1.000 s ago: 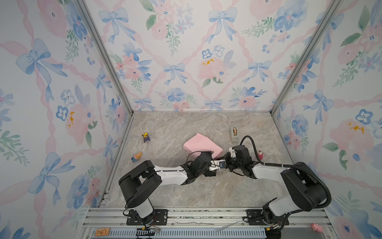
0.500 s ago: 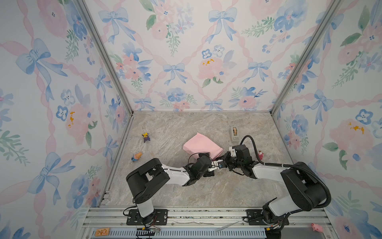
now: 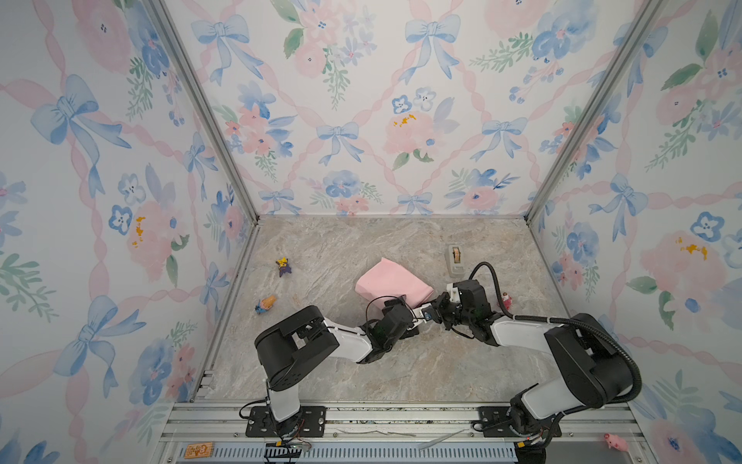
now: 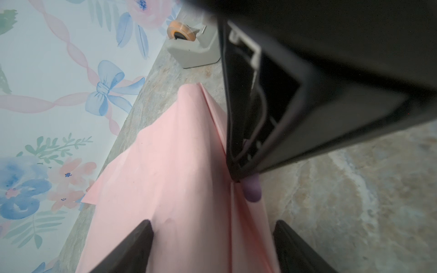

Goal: Wrap a gift box in wrapping paper
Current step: Fifth fold the wrapping paper around the gift box.

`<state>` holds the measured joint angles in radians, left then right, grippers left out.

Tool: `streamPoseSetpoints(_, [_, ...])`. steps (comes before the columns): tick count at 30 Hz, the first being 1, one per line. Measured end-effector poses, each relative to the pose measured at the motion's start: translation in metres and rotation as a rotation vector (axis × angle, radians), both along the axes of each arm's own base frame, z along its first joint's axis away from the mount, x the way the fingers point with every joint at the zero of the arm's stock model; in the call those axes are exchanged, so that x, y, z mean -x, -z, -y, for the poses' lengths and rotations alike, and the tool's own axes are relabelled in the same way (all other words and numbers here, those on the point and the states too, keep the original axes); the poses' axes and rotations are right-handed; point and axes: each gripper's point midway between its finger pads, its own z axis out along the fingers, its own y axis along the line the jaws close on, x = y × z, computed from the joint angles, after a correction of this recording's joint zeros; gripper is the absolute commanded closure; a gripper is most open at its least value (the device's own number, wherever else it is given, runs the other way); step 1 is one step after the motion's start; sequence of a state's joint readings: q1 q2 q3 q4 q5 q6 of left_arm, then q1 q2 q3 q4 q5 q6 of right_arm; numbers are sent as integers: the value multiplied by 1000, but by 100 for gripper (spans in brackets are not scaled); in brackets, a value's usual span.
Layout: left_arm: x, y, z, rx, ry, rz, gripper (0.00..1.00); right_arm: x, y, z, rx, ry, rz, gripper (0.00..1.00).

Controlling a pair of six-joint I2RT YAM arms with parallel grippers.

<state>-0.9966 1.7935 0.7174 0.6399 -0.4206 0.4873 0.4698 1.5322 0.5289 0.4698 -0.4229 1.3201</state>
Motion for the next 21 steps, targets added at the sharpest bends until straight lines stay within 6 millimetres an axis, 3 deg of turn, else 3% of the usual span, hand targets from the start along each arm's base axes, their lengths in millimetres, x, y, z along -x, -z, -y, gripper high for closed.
streamPoseSetpoints(5, [-2, -1, 0, 54, -39, 2, 27, -2, -1, -1, -10, 2, 10, 85])
streamPoseSetpoints(12, [-6, -2, -1, 118, -87, 5, 31, 2, -1, 0, -14, -13, 16, 60])
streamPoseSetpoints(17, [-9, -4, -2, 153, -114, 8, 34, 5, -17, 11, -4, -5, 57, 57])
streamPoseSetpoints(21, [-9, -5, -3, 179, -130, 6, 35, 5, -30, 32, 41, 9, 98, 54])
